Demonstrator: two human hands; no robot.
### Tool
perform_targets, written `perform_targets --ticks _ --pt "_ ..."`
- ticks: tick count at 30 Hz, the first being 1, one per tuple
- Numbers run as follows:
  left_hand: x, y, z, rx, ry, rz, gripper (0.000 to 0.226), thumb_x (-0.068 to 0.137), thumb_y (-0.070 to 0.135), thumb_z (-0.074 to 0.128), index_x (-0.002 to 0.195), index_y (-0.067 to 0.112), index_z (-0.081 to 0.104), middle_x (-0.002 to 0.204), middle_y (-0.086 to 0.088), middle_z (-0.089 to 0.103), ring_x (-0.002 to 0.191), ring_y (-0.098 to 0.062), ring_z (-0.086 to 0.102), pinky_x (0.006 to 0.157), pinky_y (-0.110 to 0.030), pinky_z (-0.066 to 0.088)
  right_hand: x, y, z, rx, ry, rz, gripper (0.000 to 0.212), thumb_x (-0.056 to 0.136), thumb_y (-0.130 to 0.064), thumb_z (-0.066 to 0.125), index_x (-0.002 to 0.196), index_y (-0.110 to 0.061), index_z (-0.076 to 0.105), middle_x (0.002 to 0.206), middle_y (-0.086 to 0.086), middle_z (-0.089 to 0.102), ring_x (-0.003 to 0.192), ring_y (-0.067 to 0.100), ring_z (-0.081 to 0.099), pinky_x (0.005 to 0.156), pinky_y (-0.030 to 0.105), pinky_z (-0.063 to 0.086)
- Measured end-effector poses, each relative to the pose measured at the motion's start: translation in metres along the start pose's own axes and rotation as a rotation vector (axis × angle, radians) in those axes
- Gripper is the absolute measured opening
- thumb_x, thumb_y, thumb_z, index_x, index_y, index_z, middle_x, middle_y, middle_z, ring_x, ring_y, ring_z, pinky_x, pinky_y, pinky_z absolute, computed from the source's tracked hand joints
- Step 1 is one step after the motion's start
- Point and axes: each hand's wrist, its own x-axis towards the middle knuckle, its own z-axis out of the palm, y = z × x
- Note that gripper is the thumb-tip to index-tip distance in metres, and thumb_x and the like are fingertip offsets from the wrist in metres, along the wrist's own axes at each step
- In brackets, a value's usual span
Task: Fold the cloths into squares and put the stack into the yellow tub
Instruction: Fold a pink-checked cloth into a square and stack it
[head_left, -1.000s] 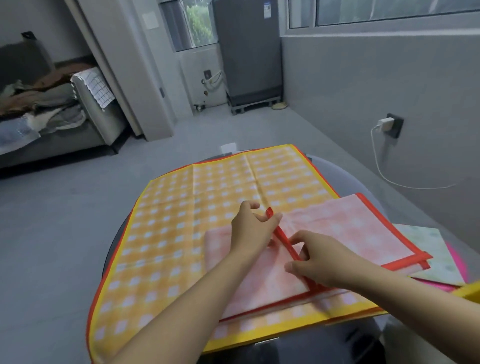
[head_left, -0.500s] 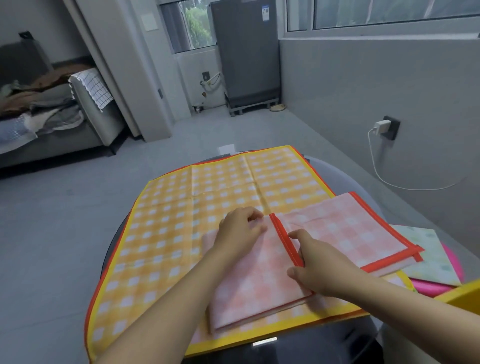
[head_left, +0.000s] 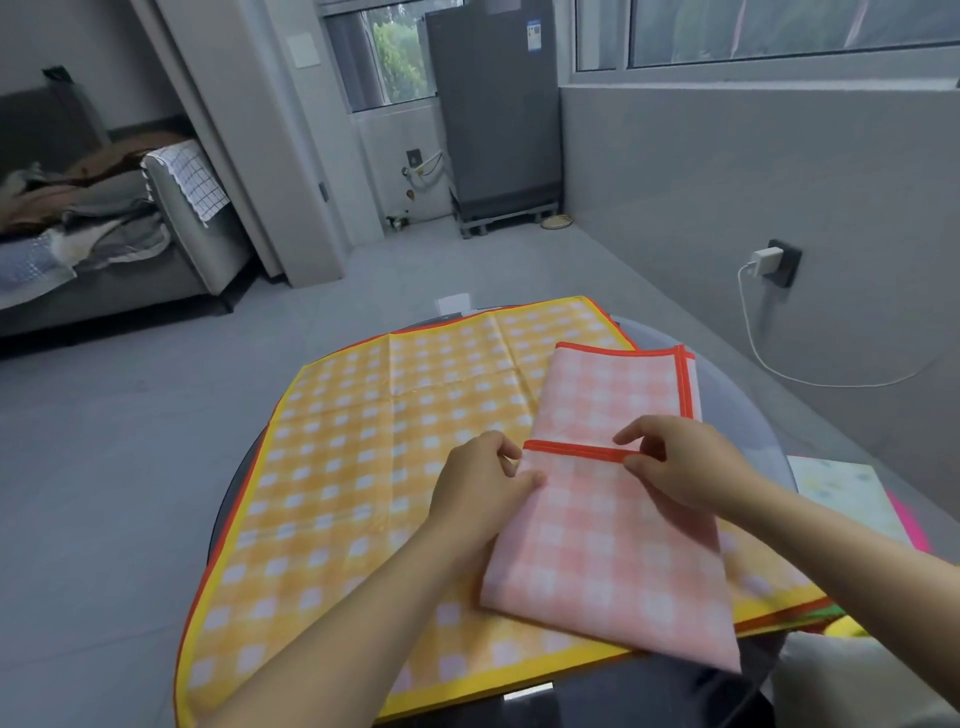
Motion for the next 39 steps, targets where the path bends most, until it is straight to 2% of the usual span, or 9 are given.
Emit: perform_targets --ticks 5,9,16,18,21,24,32,35,39 --pt "-0.003 -0.002 0.014 0.099 0.012 0.165 0.029 0.088 0.029 0.062 0.114 0.019 0.058 0.110 0.004 0.054 0.100 -0.013 0.054 0.088 -0.022 0.044 -0.003 0.004 0.008 -0.042 0.062 -0.071 0.023 0.089 -0.020 0.059 0.111 -0.022 0.065 0.088 -0.006 0.053 0.084 0.014 0.046 0.074 0.026 0.041" --pt "-0.006 -0.002 0.025 0.264 -0.120 0.332 0.050 0.099 0.032 0.042 0.146 0.018 0.034 0.153 0.002 0.028 0.142 -0.013 0.018 0.115 -0.026 0.013 -0.009 0.004 0.016 -0.088 0.122 -0.146 0.023 0.092 -0.021 0.055 0.113 -0.020 0.063 0.092 -0.005 0.053 0.099 0.018 0.046 0.086 0.029 0.039" --pt "-0.012 0.002 0.037 0.487 -0.217 0.280 0.056 0.102 0.039 0.021 0.152 0.019 0.007 0.160 0.004 -0.001 0.146 -0.009 -0.007 0.117 -0.029 -0.002 -0.021 0.001 0.020 -0.264 0.289 -0.307 0.023 0.078 -0.018 0.071 0.101 -0.018 0.071 0.095 0.000 0.068 0.091 0.027 0.060 0.078 0.038 0.048" --pt "-0.017 0.004 0.042 0.480 -0.167 0.226 0.057 0.100 0.040 0.018 0.152 0.018 0.009 0.160 0.002 0.002 0.147 -0.011 -0.005 0.118 -0.031 -0.001 -0.029 -0.005 0.022 -0.219 0.222 -0.329 0.032 0.091 -0.030 0.050 0.117 -0.018 0.064 0.118 0.001 0.064 0.111 0.024 0.056 0.096 0.037 0.043" --pt "-0.026 0.007 0.048 0.498 -0.127 0.165 0.060 0.097 0.041 0.012 0.152 0.017 0.008 0.160 0.001 0.000 0.147 -0.012 -0.006 0.118 -0.032 -0.003 -0.042 -0.006 0.031 -0.221 0.015 -0.294 0.071 0.089 -0.053 0.000 0.145 -0.022 0.029 0.154 -0.005 0.023 0.144 0.011 0.015 0.114 0.021 0.004" --pt "-0.027 0.006 0.046 0.532 -0.170 0.166 0.059 0.101 0.040 0.017 0.152 0.018 -0.002 0.160 0.002 -0.010 0.145 -0.011 -0.014 0.118 -0.032 -0.009 -0.050 -0.001 0.038 -0.291 -0.063 -0.238 0.088 0.071 -0.061 -0.023 0.149 -0.026 -0.001 0.152 -0.015 -0.011 0.133 -0.002 -0.020 0.110 0.022 -0.016" --pt "-0.029 0.005 0.043 0.583 -0.223 0.171 0.063 0.099 0.046 0.011 0.151 0.016 -0.008 0.158 0.002 -0.018 0.143 -0.010 -0.022 0.117 -0.039 -0.016 -0.039 0.033 0.019 -0.397 -0.037 -0.045 0.116 0.051 -0.069 -0.044 0.149 -0.021 -0.006 0.157 -0.005 -0.009 0.140 0.003 -0.017 0.112 0.031 -0.020" --pt "-0.023 0.012 0.039 0.652 -0.136 0.212 0.067 0.094 0.046 0.004 0.150 0.011 0.014 0.160 -0.005 0.000 0.146 -0.019 -0.003 0.119 -0.040 -0.004 -0.038 0.030 0.018 -0.438 0.071 -0.070 0.097 0.073 -0.064 -0.026 0.149 -0.018 0.011 0.158 0.000 0.008 0.146 0.015 0.003 0.113 0.037 -0.017" --pt "-0.013 0.018 0.036 0.584 -0.068 0.298 0.046 0.100 0.034 0.029 0.134 0.006 0.042 0.149 -0.006 0.026 0.136 -0.021 0.024 0.112 -0.031 0.019 -0.034 0.024 0.012 -0.194 0.158 -0.183 0.051 0.093 -0.035 0.048 0.140 -0.016 0.040 0.144 0.000 0.036 0.131 0.021 0.033 0.110 0.027 0.020"
